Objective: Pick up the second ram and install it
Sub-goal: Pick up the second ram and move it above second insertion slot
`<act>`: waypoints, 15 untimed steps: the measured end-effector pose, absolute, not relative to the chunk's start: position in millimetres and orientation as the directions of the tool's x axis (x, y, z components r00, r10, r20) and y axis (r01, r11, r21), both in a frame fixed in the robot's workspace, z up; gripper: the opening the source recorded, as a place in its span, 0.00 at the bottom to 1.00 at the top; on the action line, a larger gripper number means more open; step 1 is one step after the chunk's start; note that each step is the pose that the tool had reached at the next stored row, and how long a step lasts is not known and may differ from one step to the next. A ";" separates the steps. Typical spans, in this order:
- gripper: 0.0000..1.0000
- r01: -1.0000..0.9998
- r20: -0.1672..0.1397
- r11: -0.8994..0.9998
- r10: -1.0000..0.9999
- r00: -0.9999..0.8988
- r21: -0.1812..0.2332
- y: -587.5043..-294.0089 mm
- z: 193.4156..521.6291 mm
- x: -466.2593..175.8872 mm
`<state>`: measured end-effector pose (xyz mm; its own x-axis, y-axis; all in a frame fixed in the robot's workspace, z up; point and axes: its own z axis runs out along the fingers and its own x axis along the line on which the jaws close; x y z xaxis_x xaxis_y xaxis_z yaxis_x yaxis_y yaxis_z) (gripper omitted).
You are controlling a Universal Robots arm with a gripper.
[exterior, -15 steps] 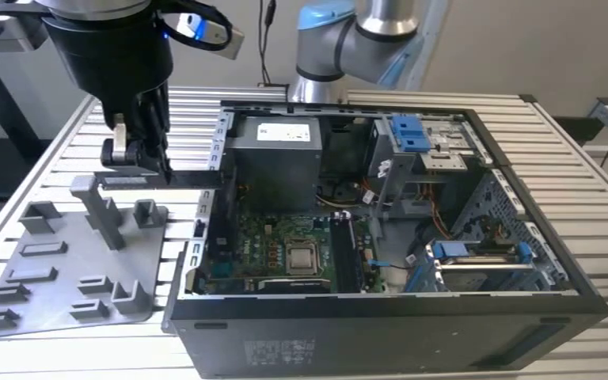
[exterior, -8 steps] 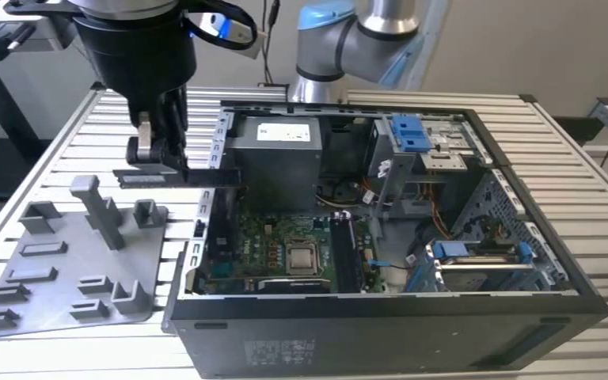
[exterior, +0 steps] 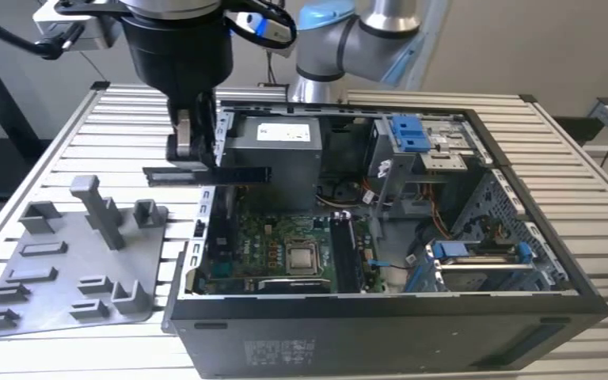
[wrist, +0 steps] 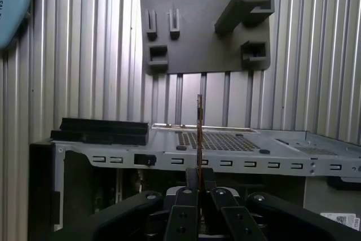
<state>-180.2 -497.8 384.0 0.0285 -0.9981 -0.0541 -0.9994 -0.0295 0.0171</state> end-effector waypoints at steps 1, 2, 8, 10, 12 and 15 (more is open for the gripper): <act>0.14 -0.999 -0.054 -0.029 -0.998 0.029 0.017 -497.4 384.0 -176.5; 0.14 -0.999 -0.054 -0.030 -0.998 0.029 0.017 -497.0 384.0 -173.1; 0.14 -0.999 -0.054 -0.030 -0.998 0.029 0.017 -494.7 384.0 -153.2; 0.14 -0.999 -0.054 -0.030 -0.998 0.029 0.017 -494.1 384.0 -146.9; 0.14 -0.999 -0.054 -0.030 -0.998 0.029 0.017 -493.5 384.0 -140.9; 0.14 -0.999 -0.054 -0.030 -0.998 0.029 0.017 -492.6 384.0 -132.4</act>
<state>-132.4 -492.6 384.0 0.0286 -0.9981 -0.0540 -0.9994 -0.0295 0.0172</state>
